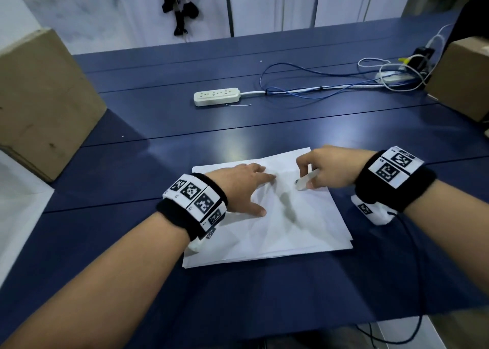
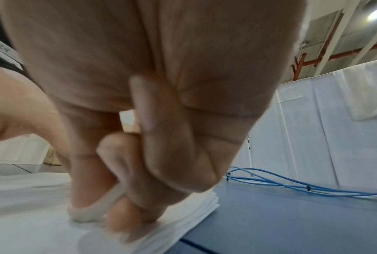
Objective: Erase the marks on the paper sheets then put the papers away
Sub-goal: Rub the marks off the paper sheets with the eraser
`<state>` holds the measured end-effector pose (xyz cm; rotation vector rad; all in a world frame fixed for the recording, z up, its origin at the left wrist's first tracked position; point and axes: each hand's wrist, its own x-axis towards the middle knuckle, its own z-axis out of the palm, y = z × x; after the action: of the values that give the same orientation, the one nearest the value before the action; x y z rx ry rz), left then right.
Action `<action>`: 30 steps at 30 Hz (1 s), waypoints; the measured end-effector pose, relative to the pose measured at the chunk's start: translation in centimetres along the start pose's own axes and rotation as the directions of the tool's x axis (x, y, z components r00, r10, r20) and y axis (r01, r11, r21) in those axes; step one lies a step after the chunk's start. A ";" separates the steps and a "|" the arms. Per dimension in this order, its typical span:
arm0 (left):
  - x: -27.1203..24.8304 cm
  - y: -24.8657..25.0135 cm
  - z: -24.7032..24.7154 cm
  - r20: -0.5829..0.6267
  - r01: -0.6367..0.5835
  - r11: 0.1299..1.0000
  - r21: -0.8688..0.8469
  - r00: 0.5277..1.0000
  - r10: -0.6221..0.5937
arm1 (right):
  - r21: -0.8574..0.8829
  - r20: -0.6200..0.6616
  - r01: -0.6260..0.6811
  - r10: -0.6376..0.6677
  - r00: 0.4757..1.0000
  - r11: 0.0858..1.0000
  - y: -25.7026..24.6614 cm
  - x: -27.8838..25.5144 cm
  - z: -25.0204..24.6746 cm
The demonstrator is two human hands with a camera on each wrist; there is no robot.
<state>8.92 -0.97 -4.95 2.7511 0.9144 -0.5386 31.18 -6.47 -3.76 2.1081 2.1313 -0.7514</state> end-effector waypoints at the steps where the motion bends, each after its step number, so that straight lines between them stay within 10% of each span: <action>1: -0.6 0.0 0.4 -0.016 0.016 1.000 -0.006 1.000 -0.017 | -0.015 -0.007 -0.005 0.005 1.000 1.000 -0.1 -0.1 0.1; 8: -6.6 0.1 2.6 -0.097 0.060 0.997 -0.054 0.993 -0.065 | -0.043 -0.198 0.138 -0.144 0.970 0.989 -0.4 -2.8 0.6; 13: -7.6 0.2 2.8 -0.139 0.036 0.998 -0.051 0.989 -0.043 | 0.016 -0.095 0.262 -0.259 0.961 0.965 -3.4 -4.6 2.8; 25: -6.3 -0.1 3.0 -0.052 0.020 0.997 -0.074 0.998 -0.024 | -0.141 -0.082 0.174 -0.187 0.979 0.975 -4.9 -2.0 3.3; 30: -6.0 -0.3 3.1 -0.041 0.037 0.998 -0.057 0.998 -0.039 | -0.097 0.222 0.331 -0.304 0.927 0.939 -5.3 -4.9 3.9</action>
<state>3.42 -4.89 -5.47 2.7101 0.9782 -0.4553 25.28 -12.22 -3.81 1.5638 2.3605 -0.7859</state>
